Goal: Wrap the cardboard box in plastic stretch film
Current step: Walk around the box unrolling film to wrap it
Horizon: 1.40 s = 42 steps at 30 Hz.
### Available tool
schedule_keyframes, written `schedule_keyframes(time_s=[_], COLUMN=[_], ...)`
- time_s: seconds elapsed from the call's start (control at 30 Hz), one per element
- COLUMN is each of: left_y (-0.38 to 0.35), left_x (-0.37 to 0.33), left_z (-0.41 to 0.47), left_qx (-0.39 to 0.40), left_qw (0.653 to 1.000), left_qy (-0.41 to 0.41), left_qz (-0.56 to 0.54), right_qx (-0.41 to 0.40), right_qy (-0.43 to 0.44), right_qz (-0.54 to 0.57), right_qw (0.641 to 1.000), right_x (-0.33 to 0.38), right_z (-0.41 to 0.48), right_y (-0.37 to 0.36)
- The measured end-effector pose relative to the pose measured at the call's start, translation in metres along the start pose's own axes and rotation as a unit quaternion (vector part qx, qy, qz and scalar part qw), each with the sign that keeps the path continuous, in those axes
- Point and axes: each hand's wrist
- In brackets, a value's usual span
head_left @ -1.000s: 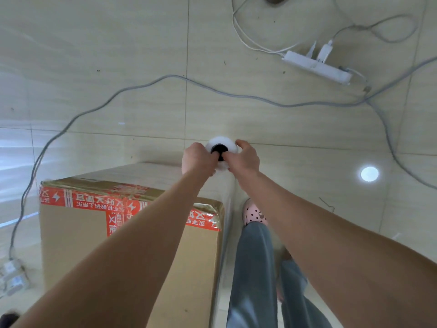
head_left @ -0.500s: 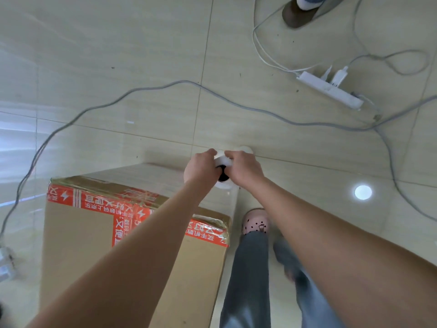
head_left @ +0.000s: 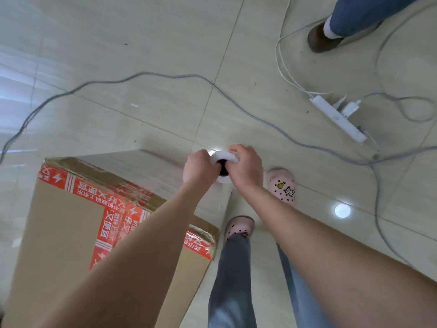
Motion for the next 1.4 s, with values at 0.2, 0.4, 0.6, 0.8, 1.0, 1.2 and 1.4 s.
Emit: schedule_keyframes(time_s=[0.2,0.4,0.6,0.8,1.0,1.2,1.4], left_y=[0.001,0.022,0.035,0.038,0.054,0.075,0.091], left_x=[-0.008,-0.028,-0.02,-0.002,0.008,-0.01,-0.004], left_z=[0.002,0.024,0.041,0.044,0.049,0.071,0.084], left_qx=[0.019,-0.037,-0.046,-0.093,-0.047,-0.064,-0.051], left_qw=[0.991,0.986,0.996,0.958,0.939,0.997,0.997], left_qy=[0.076,-0.122,-0.055,0.146,0.191,-0.028,-0.018], left_qz=[-0.112,0.112,0.043,-0.229,-0.283,0.03,0.048], right_qx=[0.03,0.071,0.073,0.067,0.127,0.13,0.134], right_qy=[-0.022,0.011,0.038,0.012,0.029,0.04,0.061], right_qz=[-0.056,-0.097,-0.113,-0.088,-0.128,-0.159,-0.186], right_qw=[0.998,0.993,0.99,0.994,0.983,0.978,0.972], right_x=[0.018,0.035,0.048,0.068,0.1,0.102,0.119], right_z=[0.016,0.034,0.048,0.05,0.067,0.079,0.086], right_y=[0.007,0.014,0.009,-0.009,-0.023,-0.019,-0.024])
Point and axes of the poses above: each hand's wrist, its own z-axis towards the middle knuckle, its own y-axis out of the back of the hand, x = y × z, and after that the axes turned 1 degree about -z, right-handed
